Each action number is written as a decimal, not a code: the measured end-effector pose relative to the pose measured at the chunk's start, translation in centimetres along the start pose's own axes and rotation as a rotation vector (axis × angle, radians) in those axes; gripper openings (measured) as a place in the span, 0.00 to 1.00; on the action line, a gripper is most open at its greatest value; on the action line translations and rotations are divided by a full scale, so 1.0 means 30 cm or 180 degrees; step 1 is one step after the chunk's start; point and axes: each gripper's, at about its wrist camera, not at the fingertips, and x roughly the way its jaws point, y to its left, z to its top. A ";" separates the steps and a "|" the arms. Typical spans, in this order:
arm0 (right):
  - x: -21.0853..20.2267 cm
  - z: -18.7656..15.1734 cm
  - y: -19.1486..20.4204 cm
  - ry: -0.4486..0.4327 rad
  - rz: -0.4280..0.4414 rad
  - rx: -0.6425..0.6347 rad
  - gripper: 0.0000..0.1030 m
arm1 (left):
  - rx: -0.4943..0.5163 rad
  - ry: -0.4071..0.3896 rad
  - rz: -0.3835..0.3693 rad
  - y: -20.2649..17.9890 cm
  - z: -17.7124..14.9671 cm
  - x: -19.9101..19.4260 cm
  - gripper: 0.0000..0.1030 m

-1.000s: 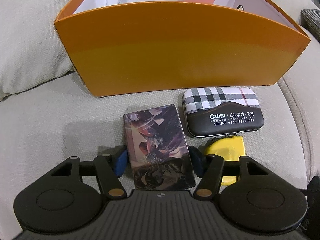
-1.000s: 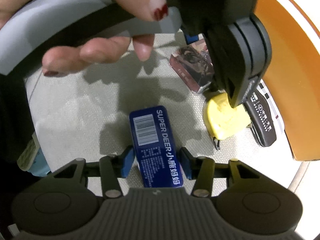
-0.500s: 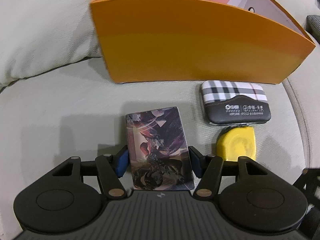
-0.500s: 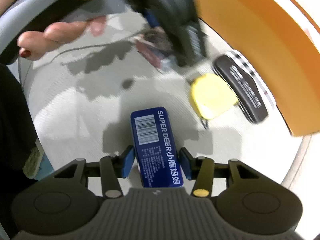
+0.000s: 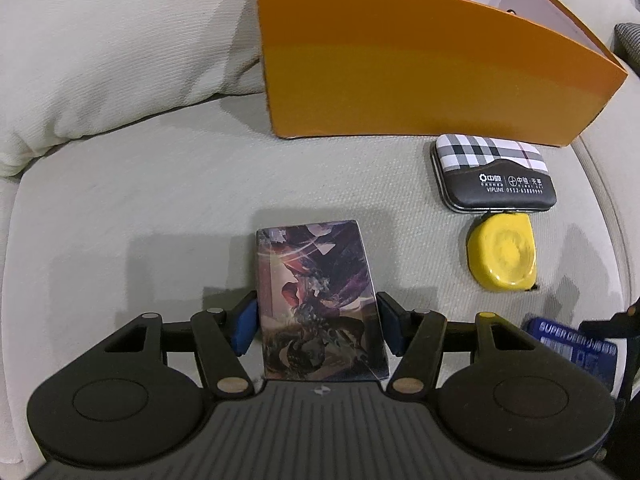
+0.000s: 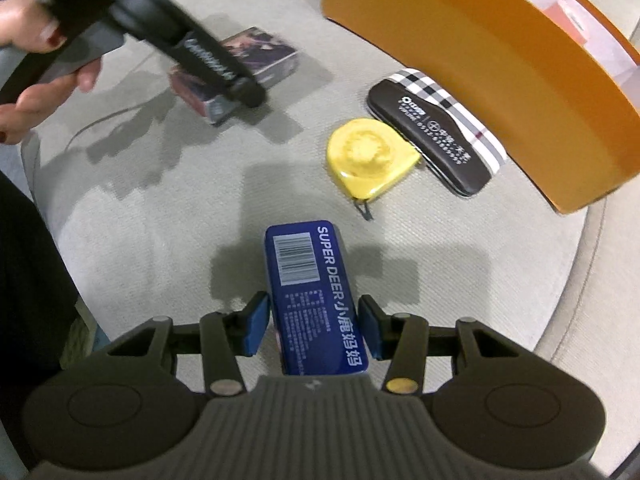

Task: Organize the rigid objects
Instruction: 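Lift the card box and SUPER DEER box and carry them into the shoebox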

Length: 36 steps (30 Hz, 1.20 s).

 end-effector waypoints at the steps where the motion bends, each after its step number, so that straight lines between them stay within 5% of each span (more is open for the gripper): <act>1: 0.000 -0.004 0.000 0.0013 -0.0030 -0.0005 0.49 | -0.0004 -0.0001 0.0002 -0.003 -0.002 0.002 0.68; 11: 0.095 -0.012 -0.011 0.0154 -0.0198 0.0023 0.49 | -0.0060 -0.0025 -0.0031 -0.005 -0.022 0.021 0.67; 18: 0.134 0.010 -0.015 0.0110 -0.0322 0.0026 0.65 | -0.0057 0.0050 -0.0053 0.001 -0.044 0.022 0.67; 22: 0.154 0.015 -0.015 0.0117 -0.0293 0.0055 0.65 | -0.0030 0.0033 -0.0044 -0.007 -0.043 0.029 0.67; 27: 0.123 0.016 -0.015 0.0094 -0.0210 0.0052 0.48 | -0.0027 0.0025 -0.0041 -0.009 -0.048 0.029 0.67; 36: 0.024 0.028 -0.068 0.0017 -0.0113 0.0308 0.47 | -0.0039 -0.0037 -0.0090 -0.003 -0.051 -0.012 0.66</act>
